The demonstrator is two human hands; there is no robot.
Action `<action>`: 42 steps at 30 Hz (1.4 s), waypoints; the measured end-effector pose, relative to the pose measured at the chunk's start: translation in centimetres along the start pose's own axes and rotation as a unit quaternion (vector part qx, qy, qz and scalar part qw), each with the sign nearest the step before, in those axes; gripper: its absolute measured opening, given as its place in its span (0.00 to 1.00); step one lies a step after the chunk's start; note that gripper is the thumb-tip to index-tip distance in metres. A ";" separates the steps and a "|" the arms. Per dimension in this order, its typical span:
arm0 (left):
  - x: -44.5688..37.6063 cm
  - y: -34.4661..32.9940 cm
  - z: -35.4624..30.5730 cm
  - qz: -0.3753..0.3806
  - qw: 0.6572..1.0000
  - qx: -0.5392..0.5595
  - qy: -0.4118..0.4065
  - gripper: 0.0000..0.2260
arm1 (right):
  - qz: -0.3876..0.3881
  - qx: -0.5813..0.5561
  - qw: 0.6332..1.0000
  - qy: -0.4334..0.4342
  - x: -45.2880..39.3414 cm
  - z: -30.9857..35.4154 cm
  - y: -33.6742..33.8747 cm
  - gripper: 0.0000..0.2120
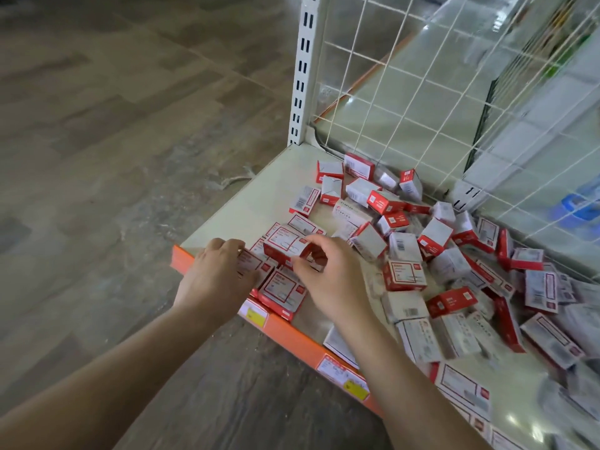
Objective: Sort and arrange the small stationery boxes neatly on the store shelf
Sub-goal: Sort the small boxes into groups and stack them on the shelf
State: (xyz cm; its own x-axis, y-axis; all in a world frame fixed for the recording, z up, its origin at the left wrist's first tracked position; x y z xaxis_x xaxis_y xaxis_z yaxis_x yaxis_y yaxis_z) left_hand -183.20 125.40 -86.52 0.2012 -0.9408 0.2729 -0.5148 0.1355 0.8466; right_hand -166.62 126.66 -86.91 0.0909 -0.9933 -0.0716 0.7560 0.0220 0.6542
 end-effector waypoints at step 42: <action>2.0 -2.7 -5.8 0.009 0.981 -0.048 -0.186 0.19 | -0.092 -0.010 0.990 -0.102 2.0 -5.9 5.5 0.14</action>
State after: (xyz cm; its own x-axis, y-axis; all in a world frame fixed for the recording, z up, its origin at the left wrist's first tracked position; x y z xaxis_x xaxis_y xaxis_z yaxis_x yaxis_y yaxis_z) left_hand -176.61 124.98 -85.59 -0.1347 -0.9838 0.1183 -0.4309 0.1656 0.8871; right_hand -158.42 125.43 -87.93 -0.1808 -0.9830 -0.0322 0.7603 -0.1604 0.6294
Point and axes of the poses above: each hand's wrist, its own x-axis away from the middle knuckle, its own y-axis out of the back of the hand, z = x × y, the point moved 7 cm from there along -x, towards the middle knuckle, and after that the axes turned 6 degrees about y, right-handed, at the moved point
